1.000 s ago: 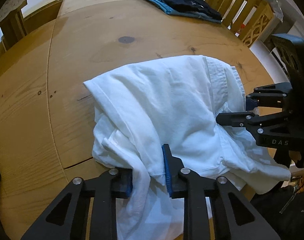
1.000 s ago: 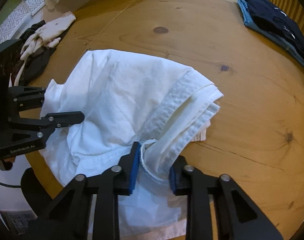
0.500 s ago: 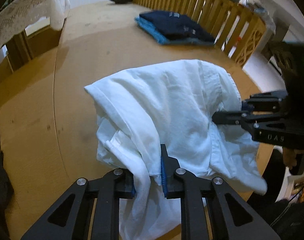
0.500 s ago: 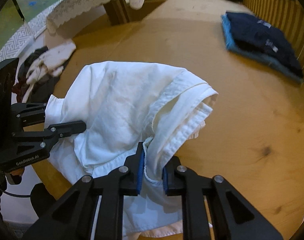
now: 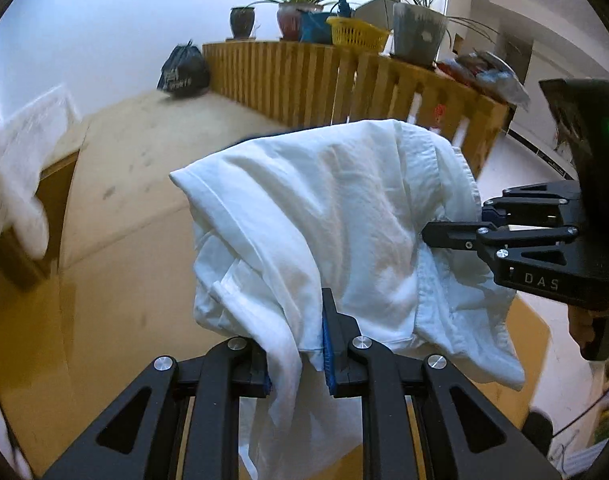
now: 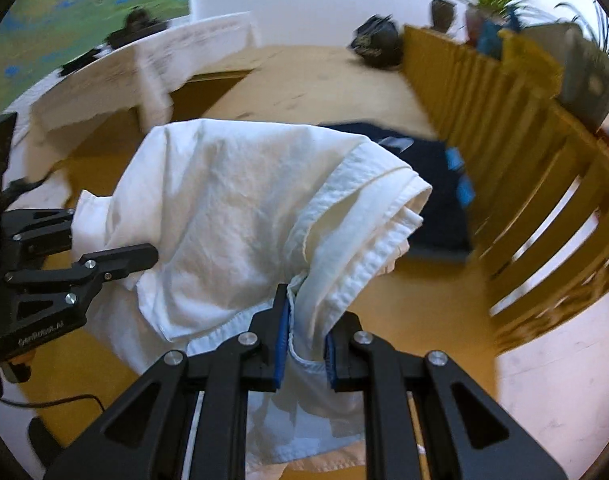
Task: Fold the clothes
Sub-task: 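Grip the shirt bundle with both tools and lift it toward the clothes stack, then lower the white shirt onto the dark clothes stack and open both tools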
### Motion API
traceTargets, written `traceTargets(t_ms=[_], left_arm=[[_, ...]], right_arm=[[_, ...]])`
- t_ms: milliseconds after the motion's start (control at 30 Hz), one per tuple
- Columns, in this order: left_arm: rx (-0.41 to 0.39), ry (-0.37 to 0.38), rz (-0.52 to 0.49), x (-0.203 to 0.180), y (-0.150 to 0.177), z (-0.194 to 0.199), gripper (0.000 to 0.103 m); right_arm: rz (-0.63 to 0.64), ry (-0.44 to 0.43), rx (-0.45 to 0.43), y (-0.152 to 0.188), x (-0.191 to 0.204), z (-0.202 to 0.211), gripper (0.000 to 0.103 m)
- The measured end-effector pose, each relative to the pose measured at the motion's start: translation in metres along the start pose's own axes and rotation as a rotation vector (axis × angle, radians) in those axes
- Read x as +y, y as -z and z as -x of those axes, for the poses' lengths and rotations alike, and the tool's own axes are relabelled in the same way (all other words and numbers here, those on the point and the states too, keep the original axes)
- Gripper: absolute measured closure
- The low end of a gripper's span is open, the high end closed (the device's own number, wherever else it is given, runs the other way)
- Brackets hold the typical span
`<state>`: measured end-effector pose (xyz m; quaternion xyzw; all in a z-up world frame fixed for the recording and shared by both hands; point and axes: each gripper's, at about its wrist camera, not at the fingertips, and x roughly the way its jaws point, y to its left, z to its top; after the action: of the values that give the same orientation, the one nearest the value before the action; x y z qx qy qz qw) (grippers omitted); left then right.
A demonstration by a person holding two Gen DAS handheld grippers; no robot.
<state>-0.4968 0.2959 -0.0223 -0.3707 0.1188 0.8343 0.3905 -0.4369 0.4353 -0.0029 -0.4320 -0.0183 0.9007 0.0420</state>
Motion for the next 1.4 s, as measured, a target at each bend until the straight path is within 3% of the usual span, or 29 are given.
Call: traceTargets(t_ms=[133, 400, 667, 767, 833, 900, 1033, 1100, 1200, 1267, 1400], left_arm=[[-0.026, -0.009, -0.001, 0.003, -0.057, -0.051, 0.086], [-0.014, 0.002, 0.057, 0.028, -0.124, -0.159, 0.086], [0.058, -0.029, 0.080, 0.041, -0.125, -0.243, 0.086], [0.082, -0.013, 0.093, 0.049, -0.121, -0.253, 0.085], [0.096, 0.009, 0.113, 0.057, -0.121, -0.256, 0.081], [0.119, 0.018, 0.132, 0.064, -0.122, -0.259, 0.069], [0.108, 0.013, 0.168, 0.079, -0.126, -0.239, 0.065], [0.083, -0.010, 0.167, 0.086, -0.129, -0.222, 0.065], [0.015, -0.062, 0.133, 0.084, -0.142, -0.194, 0.069], [-0.022, -0.044, 0.119, 0.081, -0.149, -0.182, 0.069], [-0.026, -0.015, 0.091, 0.072, -0.155, -0.189, 0.069]], right_arm=[[0.020, 0.090, -0.005, -0.050, -0.043, -0.036, 0.089], [0.039, 0.162, 0.035, -0.128, -0.109, -0.136, 0.089], [0.036, 0.164, 0.124, -0.138, -0.138, -0.239, 0.089], [0.026, 0.132, 0.133, -0.138, -0.143, -0.252, 0.087], [0.051, 0.139, 0.139, -0.138, -0.146, -0.256, 0.078], [0.074, 0.168, 0.141, -0.138, -0.151, -0.255, 0.059], [0.035, 0.269, 0.104, -0.142, -0.170, -0.226, 0.058], [0.003, 0.343, 0.033, -0.142, -0.174, -0.197, 0.057], [-0.022, 0.214, -0.056, -0.137, -0.170, -0.167, 0.057], [-0.056, 0.138, -0.066, -0.133, -0.167, -0.165, 0.058], [-0.012, 0.142, 0.026, -0.114, -0.154, -0.199, 0.058]])
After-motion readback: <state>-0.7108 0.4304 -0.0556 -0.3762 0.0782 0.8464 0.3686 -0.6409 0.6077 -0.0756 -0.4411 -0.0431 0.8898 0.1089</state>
